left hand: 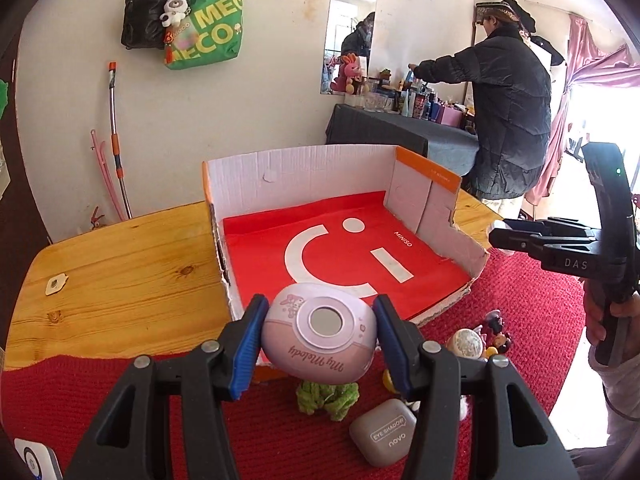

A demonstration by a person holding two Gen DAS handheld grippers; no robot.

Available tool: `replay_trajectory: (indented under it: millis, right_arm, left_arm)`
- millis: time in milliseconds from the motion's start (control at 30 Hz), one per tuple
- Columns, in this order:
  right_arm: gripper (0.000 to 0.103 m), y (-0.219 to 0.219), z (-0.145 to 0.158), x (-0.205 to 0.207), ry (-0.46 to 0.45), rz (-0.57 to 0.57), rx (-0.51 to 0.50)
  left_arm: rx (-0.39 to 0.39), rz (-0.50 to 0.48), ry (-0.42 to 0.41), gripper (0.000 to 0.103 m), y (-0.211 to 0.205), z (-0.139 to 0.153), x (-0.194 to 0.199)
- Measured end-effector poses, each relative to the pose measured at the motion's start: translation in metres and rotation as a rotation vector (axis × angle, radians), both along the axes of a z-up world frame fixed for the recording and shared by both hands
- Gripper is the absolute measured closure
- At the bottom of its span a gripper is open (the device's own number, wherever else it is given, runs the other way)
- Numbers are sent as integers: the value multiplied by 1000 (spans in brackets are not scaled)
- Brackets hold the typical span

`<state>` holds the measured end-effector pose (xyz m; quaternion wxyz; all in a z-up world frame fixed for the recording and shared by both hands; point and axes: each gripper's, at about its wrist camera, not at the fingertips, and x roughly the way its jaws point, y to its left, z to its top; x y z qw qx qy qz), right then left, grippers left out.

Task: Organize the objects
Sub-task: 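Carry the pink device and white lid into the cardboard box with both tools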

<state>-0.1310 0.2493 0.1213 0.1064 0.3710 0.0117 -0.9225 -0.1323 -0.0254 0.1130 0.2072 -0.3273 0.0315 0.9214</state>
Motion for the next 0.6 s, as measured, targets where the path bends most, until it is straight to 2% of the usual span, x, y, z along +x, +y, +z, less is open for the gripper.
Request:
replay_trajectory:
  millis: [200, 600]
  right_arm:
    - [64, -18, -2, -34, -47, 59, 38]
    - [64, -45, -50, -87, -228, 148, 139]
  left_arm:
    - [-37, -30, -75, 47, 16, -10, -33]
    - [-148, -77, -210, 47, 38, -48, -75]
